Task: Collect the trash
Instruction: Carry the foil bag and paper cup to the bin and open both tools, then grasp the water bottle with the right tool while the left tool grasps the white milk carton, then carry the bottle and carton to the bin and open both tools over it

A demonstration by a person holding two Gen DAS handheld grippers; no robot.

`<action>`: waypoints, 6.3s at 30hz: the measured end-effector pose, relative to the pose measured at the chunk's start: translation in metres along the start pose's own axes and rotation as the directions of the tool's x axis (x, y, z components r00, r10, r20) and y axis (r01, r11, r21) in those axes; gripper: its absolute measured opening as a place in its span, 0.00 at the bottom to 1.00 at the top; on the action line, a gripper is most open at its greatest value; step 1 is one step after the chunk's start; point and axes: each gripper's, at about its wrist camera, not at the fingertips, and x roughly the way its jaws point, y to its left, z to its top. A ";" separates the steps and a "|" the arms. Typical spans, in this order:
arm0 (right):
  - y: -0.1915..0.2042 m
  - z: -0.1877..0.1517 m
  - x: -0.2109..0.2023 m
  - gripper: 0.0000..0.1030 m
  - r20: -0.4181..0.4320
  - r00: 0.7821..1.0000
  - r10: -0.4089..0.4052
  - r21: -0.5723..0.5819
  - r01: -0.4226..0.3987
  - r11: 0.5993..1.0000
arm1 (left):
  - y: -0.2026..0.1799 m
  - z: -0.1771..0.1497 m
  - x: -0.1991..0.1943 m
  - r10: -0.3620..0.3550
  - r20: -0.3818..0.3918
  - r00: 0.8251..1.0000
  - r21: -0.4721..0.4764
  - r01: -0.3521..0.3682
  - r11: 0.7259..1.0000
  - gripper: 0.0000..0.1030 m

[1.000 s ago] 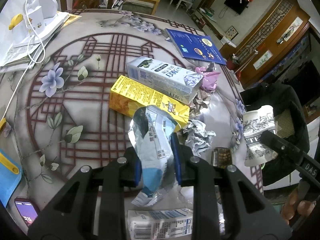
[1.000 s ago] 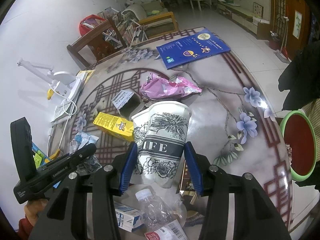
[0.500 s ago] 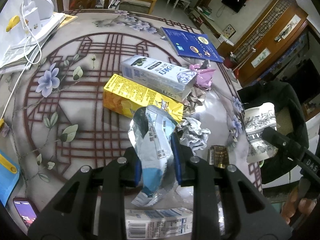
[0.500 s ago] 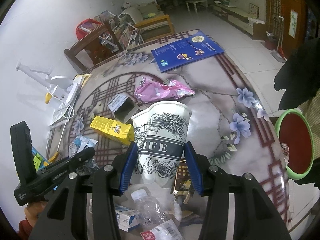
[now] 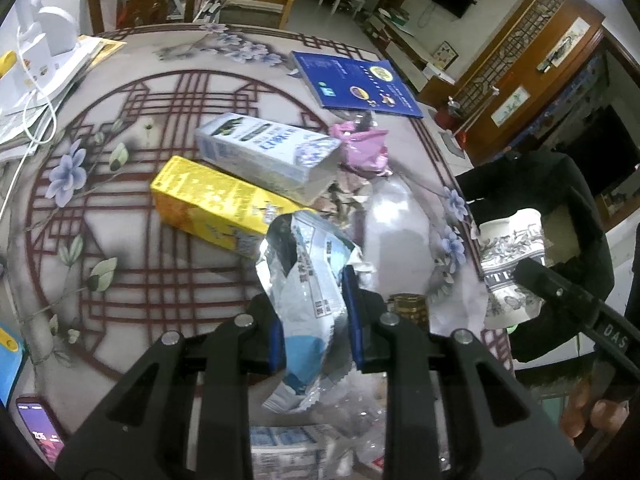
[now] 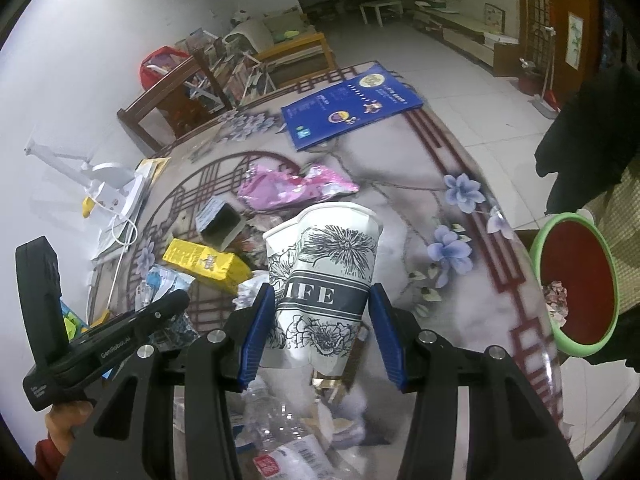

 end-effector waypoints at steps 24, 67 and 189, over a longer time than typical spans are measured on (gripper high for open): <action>-0.099 0.016 -0.025 0.46 0.023 0.999 -0.026 0.057 0.025 0.998 | -0.108 0.012 0.034 -0.027 -0.001 1.000 0.081 0.027 0.996 0.24; -0.358 -0.001 -0.081 0.46 0.026 0.983 -0.179 0.357 0.158 0.921 | -0.359 -0.009 0.137 -0.152 -0.187 0.970 0.344 0.210 0.915 0.24; -0.005 -0.018 -0.028 0.47 -0.045 0.993 0.111 -0.068 -0.114 0.991 | -0.043 -0.012 -0.005 -0.004 0.001 1.000 -0.051 0.004 0.999 0.37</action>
